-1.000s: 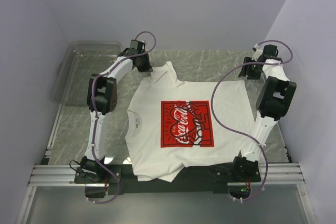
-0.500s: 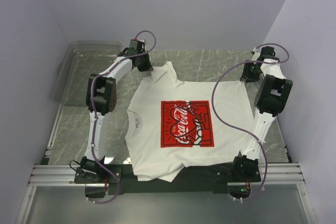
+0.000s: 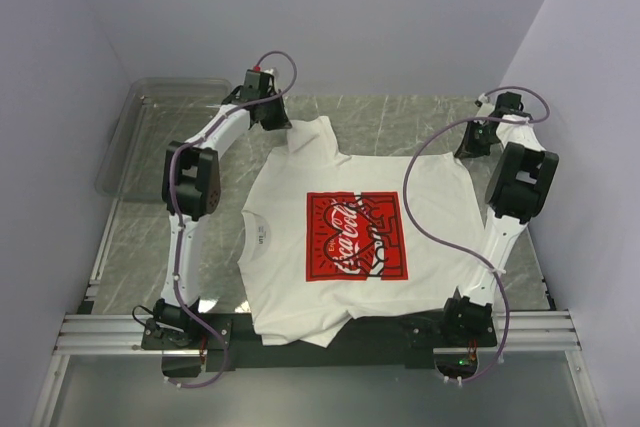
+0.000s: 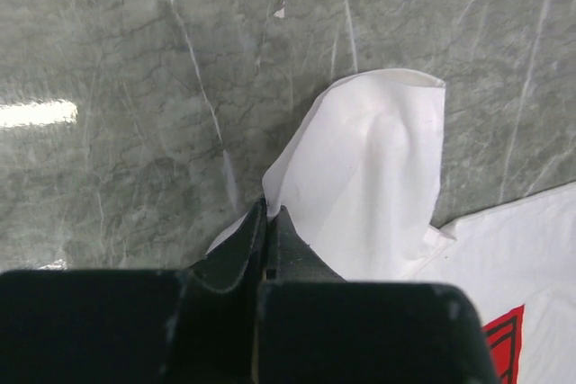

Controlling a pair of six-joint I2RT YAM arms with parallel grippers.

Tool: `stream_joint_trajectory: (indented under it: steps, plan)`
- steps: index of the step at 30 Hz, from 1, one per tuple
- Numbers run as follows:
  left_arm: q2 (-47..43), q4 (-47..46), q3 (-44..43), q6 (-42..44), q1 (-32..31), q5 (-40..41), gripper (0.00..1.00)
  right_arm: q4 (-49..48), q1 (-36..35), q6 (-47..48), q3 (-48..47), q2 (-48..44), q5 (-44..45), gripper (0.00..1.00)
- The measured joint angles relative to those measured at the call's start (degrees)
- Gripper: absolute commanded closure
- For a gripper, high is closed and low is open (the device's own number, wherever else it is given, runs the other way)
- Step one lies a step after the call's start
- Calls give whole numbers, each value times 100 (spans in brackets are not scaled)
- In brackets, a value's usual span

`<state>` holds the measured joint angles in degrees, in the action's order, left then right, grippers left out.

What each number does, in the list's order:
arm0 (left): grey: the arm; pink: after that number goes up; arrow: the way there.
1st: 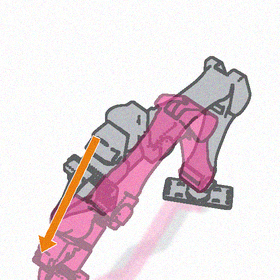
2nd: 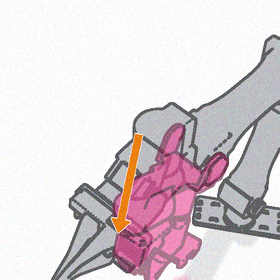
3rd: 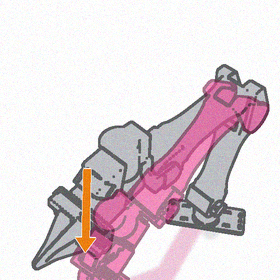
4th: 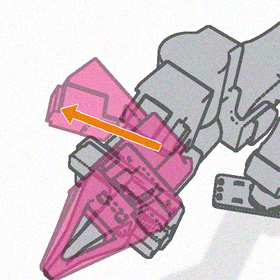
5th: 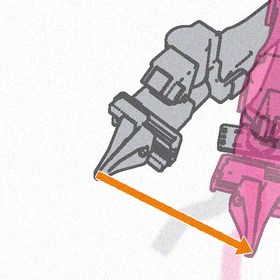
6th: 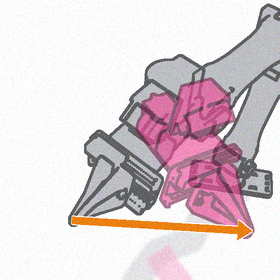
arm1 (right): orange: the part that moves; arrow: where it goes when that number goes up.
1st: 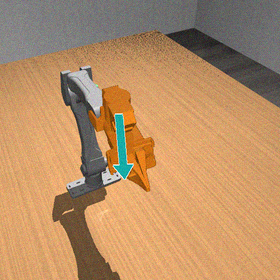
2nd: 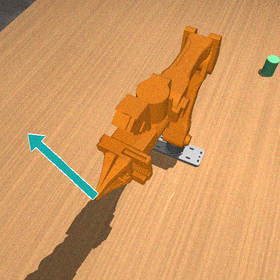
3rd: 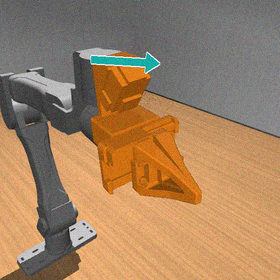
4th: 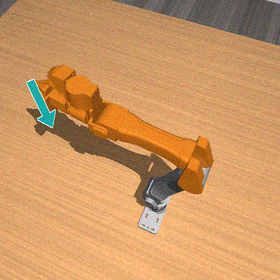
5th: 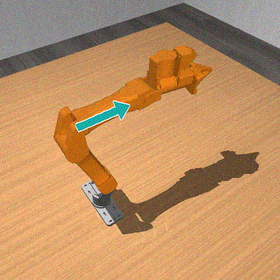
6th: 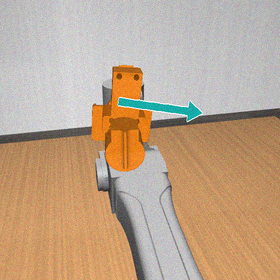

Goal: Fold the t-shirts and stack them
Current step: Flatten the tshirt out

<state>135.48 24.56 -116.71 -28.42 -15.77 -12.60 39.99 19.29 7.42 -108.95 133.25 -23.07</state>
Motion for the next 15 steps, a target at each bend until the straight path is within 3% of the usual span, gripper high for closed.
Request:
stream_joint_trajectory:
  steps: [7,15]
  plan:
    - [-581,-168,2,413,114,50,100,-612,98,-50,1025,-1051,-531,100]
    - [-879,-439,-61,1141,181,20,100,-1381,278,-79,1384,-1687,-1086,100]
